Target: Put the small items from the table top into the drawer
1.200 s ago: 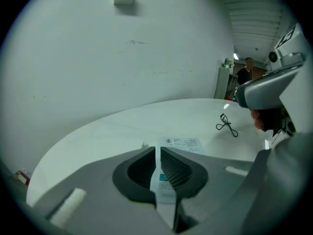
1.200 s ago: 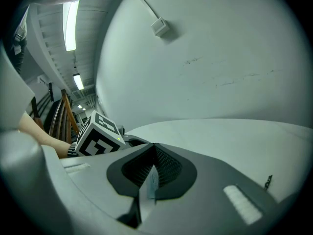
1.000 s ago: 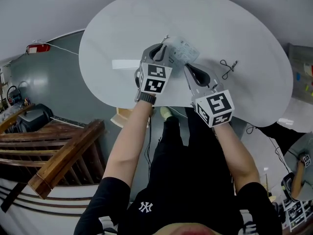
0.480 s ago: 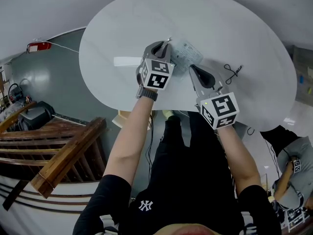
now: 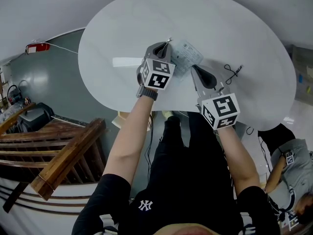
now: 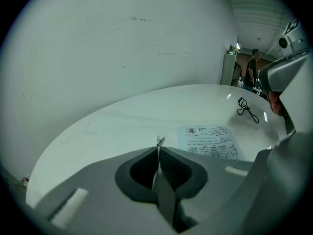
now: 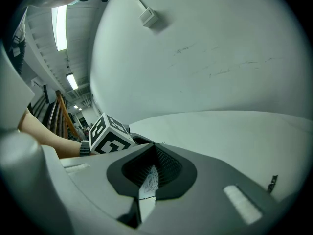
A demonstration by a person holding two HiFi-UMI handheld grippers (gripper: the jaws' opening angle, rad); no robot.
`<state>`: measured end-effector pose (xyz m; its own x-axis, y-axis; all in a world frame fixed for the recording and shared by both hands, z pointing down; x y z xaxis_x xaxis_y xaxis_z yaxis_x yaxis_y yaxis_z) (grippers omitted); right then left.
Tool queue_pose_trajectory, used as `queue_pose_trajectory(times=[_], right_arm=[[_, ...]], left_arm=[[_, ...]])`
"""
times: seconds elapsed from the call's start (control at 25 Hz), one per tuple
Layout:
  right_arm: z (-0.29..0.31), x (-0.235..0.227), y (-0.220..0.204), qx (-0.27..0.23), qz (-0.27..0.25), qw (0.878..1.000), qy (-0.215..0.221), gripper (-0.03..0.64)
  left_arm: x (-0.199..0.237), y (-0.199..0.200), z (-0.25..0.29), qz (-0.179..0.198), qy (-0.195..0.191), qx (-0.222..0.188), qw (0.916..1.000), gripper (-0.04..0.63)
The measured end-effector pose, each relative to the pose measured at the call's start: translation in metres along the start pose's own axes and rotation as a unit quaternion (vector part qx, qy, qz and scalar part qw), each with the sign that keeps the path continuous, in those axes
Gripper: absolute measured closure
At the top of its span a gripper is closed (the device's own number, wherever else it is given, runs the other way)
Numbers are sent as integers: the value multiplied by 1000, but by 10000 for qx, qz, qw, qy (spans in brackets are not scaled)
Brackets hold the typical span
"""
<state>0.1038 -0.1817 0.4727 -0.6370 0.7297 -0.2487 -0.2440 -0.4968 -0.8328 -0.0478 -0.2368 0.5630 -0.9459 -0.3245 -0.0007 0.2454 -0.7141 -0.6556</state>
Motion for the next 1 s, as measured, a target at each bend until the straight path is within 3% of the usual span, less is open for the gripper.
queue_pose_trajectory(times=[0.6, 1.0], right_arm=[[-15, 12, 5, -188, 157, 9995, -216, 595], [-27, 42, 13, -314, -94, 9990, -310, 595]], left_arm=[[-4, 5, -36, -135, -28, -319, 9994, 581], [-19, -10, -89, -292, -67, -580, 9979, 580]])
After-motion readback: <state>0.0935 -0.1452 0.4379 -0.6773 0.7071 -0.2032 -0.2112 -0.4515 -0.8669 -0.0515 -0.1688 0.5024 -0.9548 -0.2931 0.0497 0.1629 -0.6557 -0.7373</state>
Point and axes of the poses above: the fingertips, and each gripper's own axes: z forward along the fingers, x to its left, y out of its top, the point moved 5 cm from there along -z, backward along the fingers, and after that the axes turned 8 degrees about -z, right-handed, at the moved point
